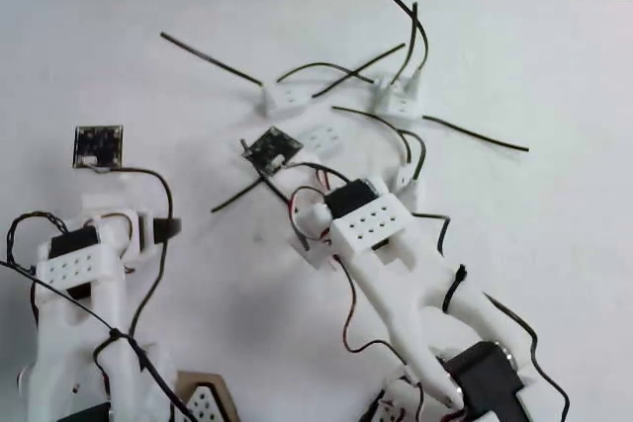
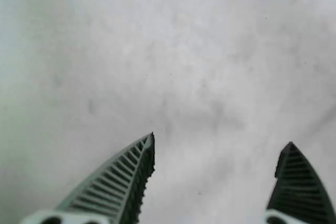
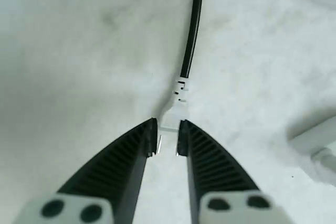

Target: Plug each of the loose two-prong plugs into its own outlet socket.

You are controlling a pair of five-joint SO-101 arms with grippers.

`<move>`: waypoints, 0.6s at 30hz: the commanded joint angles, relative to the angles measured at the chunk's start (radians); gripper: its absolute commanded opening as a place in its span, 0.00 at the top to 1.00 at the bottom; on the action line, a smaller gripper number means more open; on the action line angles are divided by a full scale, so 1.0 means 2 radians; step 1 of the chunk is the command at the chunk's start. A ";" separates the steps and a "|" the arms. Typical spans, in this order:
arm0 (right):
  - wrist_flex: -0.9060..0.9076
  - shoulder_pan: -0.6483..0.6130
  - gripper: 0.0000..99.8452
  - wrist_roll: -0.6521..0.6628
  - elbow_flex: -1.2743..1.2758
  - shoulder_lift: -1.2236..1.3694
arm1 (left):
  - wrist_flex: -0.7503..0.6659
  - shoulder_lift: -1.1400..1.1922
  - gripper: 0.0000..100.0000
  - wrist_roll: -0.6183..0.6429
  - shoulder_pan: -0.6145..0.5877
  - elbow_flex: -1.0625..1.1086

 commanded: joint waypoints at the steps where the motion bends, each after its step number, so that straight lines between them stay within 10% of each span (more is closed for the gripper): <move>1: -0.007 -0.007 0.98 0.004 -0.018 -0.021 | -0.009 -0.013 0.64 0.001 -0.005 0.000; 18: -0.023 -0.024 0.90 0.038 -0.015 0.101 | -0.008 -0.013 0.64 0.001 -0.005 0.000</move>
